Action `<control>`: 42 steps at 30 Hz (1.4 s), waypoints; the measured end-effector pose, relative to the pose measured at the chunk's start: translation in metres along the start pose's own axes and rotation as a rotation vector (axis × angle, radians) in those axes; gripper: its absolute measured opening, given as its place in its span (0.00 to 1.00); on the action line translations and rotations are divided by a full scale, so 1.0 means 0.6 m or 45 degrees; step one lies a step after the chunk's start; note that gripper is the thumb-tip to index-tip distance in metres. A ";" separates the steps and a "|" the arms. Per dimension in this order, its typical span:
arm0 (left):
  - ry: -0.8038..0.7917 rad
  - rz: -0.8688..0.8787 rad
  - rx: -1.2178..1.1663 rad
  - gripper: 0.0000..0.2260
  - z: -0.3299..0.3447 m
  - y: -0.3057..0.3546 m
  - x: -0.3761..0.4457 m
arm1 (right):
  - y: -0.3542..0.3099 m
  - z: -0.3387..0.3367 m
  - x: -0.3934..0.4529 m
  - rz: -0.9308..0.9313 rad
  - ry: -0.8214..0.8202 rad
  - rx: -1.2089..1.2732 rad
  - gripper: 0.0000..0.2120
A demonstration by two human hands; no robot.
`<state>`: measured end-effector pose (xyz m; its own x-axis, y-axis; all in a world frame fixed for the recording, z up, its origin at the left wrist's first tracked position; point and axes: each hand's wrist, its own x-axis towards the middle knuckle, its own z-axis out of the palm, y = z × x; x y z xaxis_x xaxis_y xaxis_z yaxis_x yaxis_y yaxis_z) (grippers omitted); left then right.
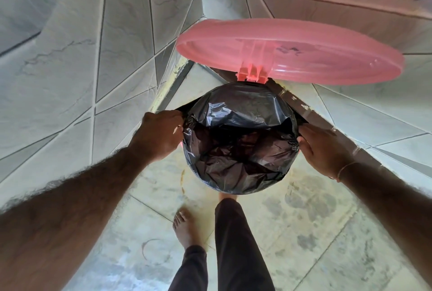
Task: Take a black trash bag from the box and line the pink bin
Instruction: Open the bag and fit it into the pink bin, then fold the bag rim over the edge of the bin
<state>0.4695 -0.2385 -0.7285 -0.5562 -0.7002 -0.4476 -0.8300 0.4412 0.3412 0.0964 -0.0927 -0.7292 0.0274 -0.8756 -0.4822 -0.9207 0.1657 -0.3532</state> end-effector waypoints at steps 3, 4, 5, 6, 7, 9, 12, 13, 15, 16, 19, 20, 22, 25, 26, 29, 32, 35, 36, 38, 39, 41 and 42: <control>-0.055 -0.346 -0.557 0.11 0.003 0.011 0.021 | -0.022 0.009 0.005 0.247 0.046 0.341 0.14; -0.074 -0.490 -0.719 0.12 0.003 0.018 0.029 | -0.032 0.010 0.017 0.446 0.054 0.558 0.12; -0.083 -0.604 -0.846 0.13 0.004 0.027 0.036 | -0.042 0.011 0.029 0.641 0.075 0.796 0.13; -0.079 -0.681 -0.934 0.14 0.005 0.036 0.042 | -0.049 0.011 0.041 0.797 0.115 1.019 0.15; -0.065 -0.737 -1.011 0.15 0.007 0.044 0.046 | -0.054 0.013 0.049 0.913 0.159 1.208 0.18; 0.045 -0.851 -1.228 0.17 0.008 0.055 0.050 | -0.058 0.018 0.049 1.068 0.181 1.439 0.20; 0.214 -1.086 -1.504 0.17 0.007 0.055 0.045 | -0.056 0.022 0.032 1.235 0.182 1.706 0.19; 0.208 -1.146 -1.569 0.16 0.008 0.053 0.041 | -0.053 0.022 0.027 1.270 0.194 1.814 0.19; 0.150 -1.194 -1.697 0.13 0.012 0.047 0.029 | -0.050 0.018 0.015 1.350 0.236 1.974 0.18; 0.124 -1.197 -1.732 0.11 0.011 0.044 0.024 | -0.051 0.013 0.009 1.383 0.270 2.013 0.17; 0.205 -1.152 -1.631 0.07 -0.008 0.044 0.014 | -0.044 -0.001 -0.012 1.327 0.237 1.909 0.13; 0.265 -1.112 -1.491 0.08 -0.017 0.044 0.012 | -0.044 -0.014 -0.013 1.308 0.229 1.830 0.13; 0.319 -1.011 -1.273 0.09 -0.041 0.049 0.010 | -0.050 -0.050 -0.012 1.285 0.274 1.737 0.14; 0.370 -0.896 -1.402 0.10 -0.100 0.077 0.021 | -0.059 -0.115 -0.011 1.207 0.351 1.694 0.10; 0.432 -0.861 -1.486 0.11 -0.124 0.089 0.030 | -0.061 -0.137 -0.008 1.133 0.356 1.741 0.13; 0.598 -0.712 -1.555 0.13 -0.198 0.128 0.051 | -0.069 -0.200 -0.011 1.009 0.551 2.085 0.19; 0.559 -0.577 -1.505 0.16 -0.237 0.160 0.045 | -0.091 -0.240 -0.013 0.881 0.585 2.071 0.23; 0.518 -0.589 -1.426 0.20 -0.248 0.185 0.021 | -0.113 -0.238 -0.028 0.892 0.574 1.897 0.22; 0.510 -0.605 -1.383 0.20 -0.245 0.186 0.013 | -0.119 -0.233 -0.036 0.919 0.588 1.823 0.23; 0.475 -0.607 -1.291 0.20 -0.223 0.177 -0.010 | -0.129 -0.207 -0.056 0.964 0.586 1.691 0.23; 0.457 -0.609 -1.279 0.21 -0.205 0.169 -0.025 | -0.132 -0.186 -0.067 0.984 0.587 1.650 0.24; 0.376 -0.657 -1.247 0.21 -0.158 0.156 -0.057 | -0.143 -0.141 -0.085 1.023 0.564 1.680 0.23; 0.317 -0.672 -1.181 0.21 -0.130 0.153 -0.074 | -0.150 -0.113 -0.094 1.029 0.524 1.696 0.22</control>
<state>0.4213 -0.2106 -0.6130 -0.0294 -0.8167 -0.5763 -0.5496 -0.4684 0.6918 0.1514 -0.0893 -0.6159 -0.5769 -0.3874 -0.7191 0.3404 0.6863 -0.6428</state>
